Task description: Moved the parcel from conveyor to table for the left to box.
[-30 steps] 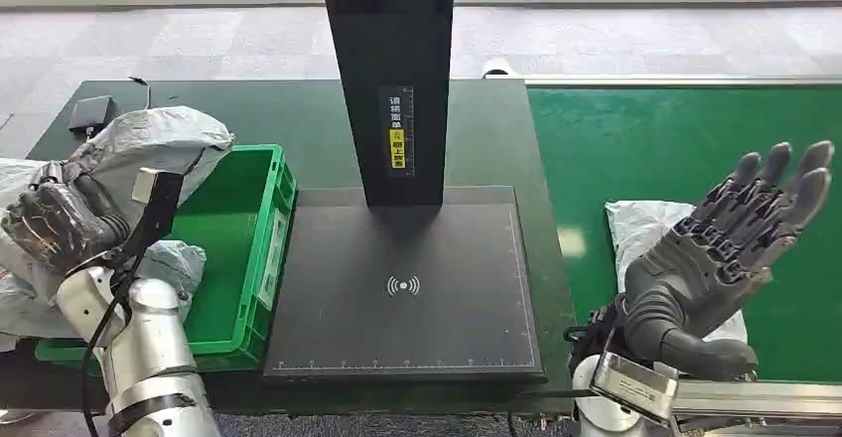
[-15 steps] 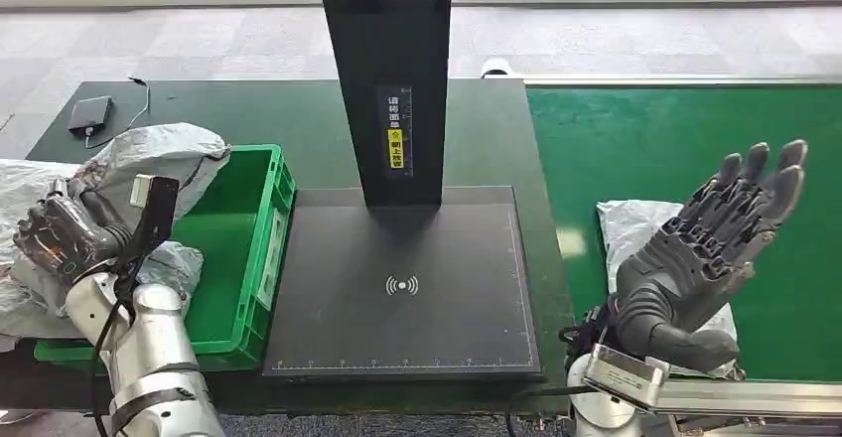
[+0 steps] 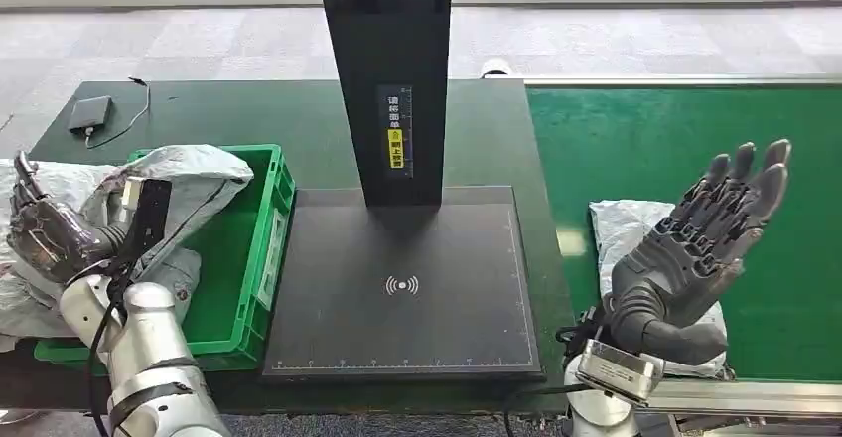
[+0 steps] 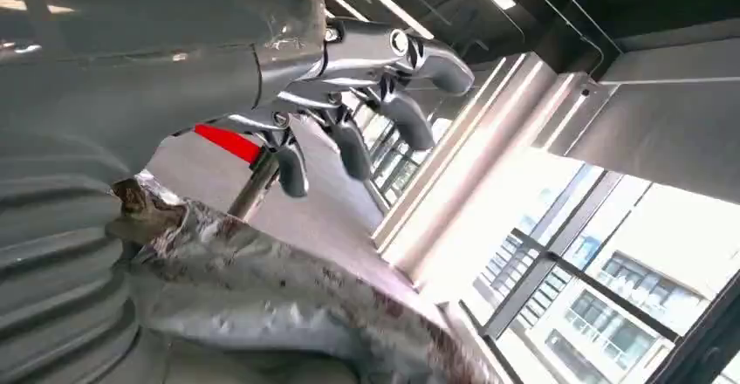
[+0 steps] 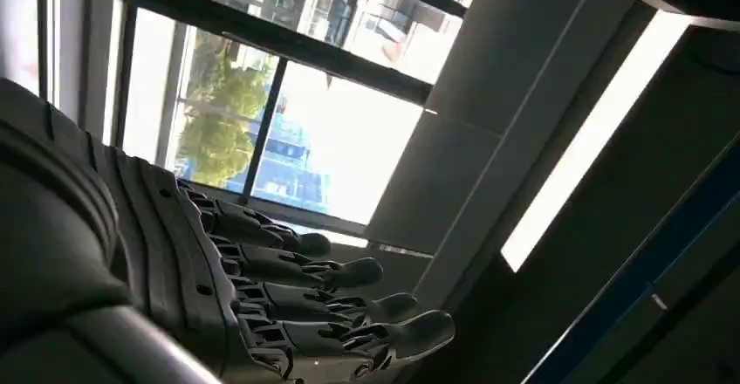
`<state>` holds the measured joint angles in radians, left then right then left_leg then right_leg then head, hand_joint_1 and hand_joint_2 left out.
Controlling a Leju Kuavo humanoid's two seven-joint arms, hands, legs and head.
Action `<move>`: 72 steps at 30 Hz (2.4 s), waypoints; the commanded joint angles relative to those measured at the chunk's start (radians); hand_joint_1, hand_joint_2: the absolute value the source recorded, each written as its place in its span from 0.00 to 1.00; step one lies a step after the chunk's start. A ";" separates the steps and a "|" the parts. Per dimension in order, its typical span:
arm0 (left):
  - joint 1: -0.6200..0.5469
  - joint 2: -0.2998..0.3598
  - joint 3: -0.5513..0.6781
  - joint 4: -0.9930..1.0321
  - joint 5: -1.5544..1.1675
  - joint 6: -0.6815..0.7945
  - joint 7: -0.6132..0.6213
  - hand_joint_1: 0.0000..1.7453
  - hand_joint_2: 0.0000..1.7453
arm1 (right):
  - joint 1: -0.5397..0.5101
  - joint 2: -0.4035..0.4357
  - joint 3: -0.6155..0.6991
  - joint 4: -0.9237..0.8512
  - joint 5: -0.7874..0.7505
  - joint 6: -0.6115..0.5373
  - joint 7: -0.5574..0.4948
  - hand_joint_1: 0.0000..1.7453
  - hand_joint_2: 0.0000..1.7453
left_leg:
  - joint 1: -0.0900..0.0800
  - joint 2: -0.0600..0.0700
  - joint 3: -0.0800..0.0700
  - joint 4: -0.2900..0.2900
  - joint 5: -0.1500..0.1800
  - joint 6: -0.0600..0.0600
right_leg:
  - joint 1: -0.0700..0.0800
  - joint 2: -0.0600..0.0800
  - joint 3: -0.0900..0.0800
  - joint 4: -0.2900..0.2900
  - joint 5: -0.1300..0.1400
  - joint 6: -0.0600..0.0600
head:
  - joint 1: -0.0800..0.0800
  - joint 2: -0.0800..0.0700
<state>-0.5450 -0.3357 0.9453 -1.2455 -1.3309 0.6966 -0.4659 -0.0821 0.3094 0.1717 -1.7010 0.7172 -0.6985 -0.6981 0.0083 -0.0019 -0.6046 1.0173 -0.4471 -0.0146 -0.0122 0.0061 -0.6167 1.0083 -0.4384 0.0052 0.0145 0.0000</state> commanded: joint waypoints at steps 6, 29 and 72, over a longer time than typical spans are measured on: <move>-0.074 -0.013 0.112 0.035 0.063 0.002 -0.064 0.00 1.00 | 0.078 0.040 -0.010 0.065 -0.009 0.000 0.000 0.00 0.00 | 0.001 -0.001 0.002 -0.001 0.000 0.000 | 0.001 -0.002 0.003 -0.001 -0.001 -0.001 | 0.000 0.000; 0.252 0.014 -0.584 -0.195 1.067 -0.261 -0.205 0.00 1.00 | 0.101 0.040 -0.192 0.031 -0.004 0.000 0.000 0.00 0.00 | 0.001 -0.002 0.004 -0.002 -0.001 0.000 | 0.000 -0.003 0.005 -0.003 -0.001 -0.001 | 0.000 0.000; 0.510 0.004 -0.969 -0.333 1.450 -0.943 -0.217 0.00 1.00 | -0.183 -0.224 -0.456 1.033 0.854 0.000 1.025 0.00 1.00 | 0.000 0.000 0.008 -0.005 -0.001 0.003 | 0.000 -0.001 0.011 -0.008 0.001 0.002 | 0.000 0.000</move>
<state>-0.0915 -0.3120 0.1564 -1.7372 0.0253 -0.0525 -0.6977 -0.0726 0.2612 -0.3189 -1.2812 1.5699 -0.7000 0.1419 0.0080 -0.0049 -0.6052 1.0174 -0.4484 -0.0135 -0.0129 0.0022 -0.6144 1.0078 -0.4395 0.0058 0.0145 -0.0004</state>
